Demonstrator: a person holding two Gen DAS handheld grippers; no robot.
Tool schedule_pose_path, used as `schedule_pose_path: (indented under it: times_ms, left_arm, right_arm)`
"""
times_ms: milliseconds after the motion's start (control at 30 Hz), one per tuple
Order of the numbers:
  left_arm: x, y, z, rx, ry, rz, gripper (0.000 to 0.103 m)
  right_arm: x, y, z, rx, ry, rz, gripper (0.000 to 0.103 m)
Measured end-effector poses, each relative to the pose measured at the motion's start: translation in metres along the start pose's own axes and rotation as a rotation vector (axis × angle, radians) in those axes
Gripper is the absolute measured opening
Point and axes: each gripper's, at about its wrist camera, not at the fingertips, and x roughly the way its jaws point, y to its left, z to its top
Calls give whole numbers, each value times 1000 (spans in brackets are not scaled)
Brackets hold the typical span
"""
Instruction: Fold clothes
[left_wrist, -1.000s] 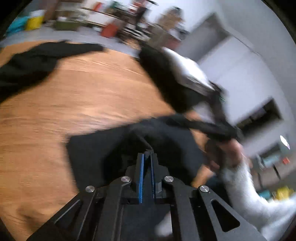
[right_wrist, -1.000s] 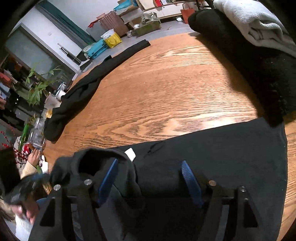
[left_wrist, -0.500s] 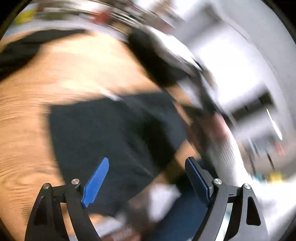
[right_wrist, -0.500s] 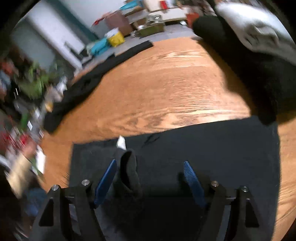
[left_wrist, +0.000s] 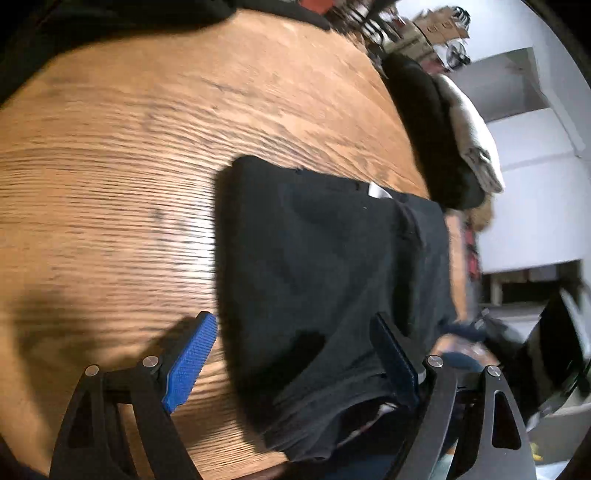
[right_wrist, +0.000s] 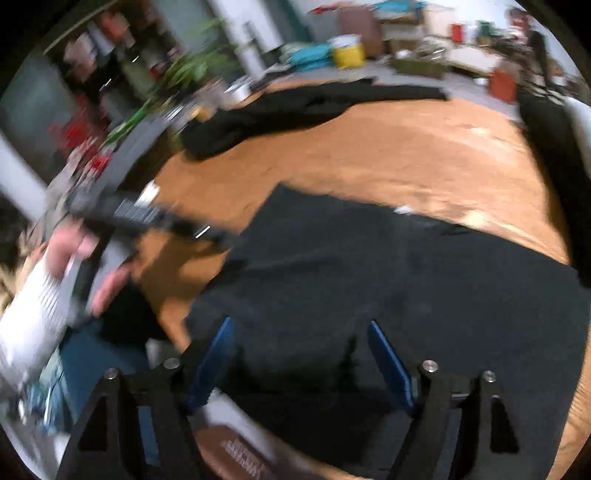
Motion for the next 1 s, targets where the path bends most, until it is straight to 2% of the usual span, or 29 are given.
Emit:
schedule_pose_path:
  times_ms: [33, 67, 100, 267, 333, 367, 400, 500, 567, 600, 700, 767, 1000]
  left_arm:
    - [2, 3, 2, -11, 18, -25, 84]
    - [2, 7, 4, -28, 30, -51, 83]
    - [2, 10, 7, -46, 42, -77, 83]
    - [6, 23, 23, -115, 132, -177, 83]
    - [9, 18, 32, -64, 184, -172, 83]
    - [9, 16, 37, -37, 190, -162, 83]
    - [8, 14, 40, -12, 184, -148, 83]
    - [0, 14, 49, 50, 120, -97, 83]
    - [0, 14, 53, 56, 91, -92, 83]
    - [-1, 15, 54, 53, 80, -91, 83]
    - [-4, 22, 53, 41, 47, -81, 83]
    - [-4, 26, 50, 38, 35, -88, 83]
    - [15, -1, 35, 180, 110, -113, 83]
  right_arm:
    - [5, 8, -1, -38, 32, -6, 59]
    - [9, 17, -1, -79, 56, -15, 44]
    - [10, 24, -2, -125, 63, -32, 35]
    - [14, 65, -1, -372, 71, -85, 36]
    - [16, 83, -1, -498, 51, -111, 38]
    - [19, 91, -2, -575, 41, -152, 43]
    - [23, 98, -3, -647, 31, -191, 46]
    - [38, 109, -14, -837, 64, -289, 46]
    - [43, 111, -16, -876, 87, -319, 43]
    - [45, 112, -16, -883, 92, -332, 36]
    - [52, 120, -12, -934, 88, -409, 24]
    - [61, 128, -9, -958, 110, -430, 19]
    - [80, 158, -17, -1056, 207, -341, 14]
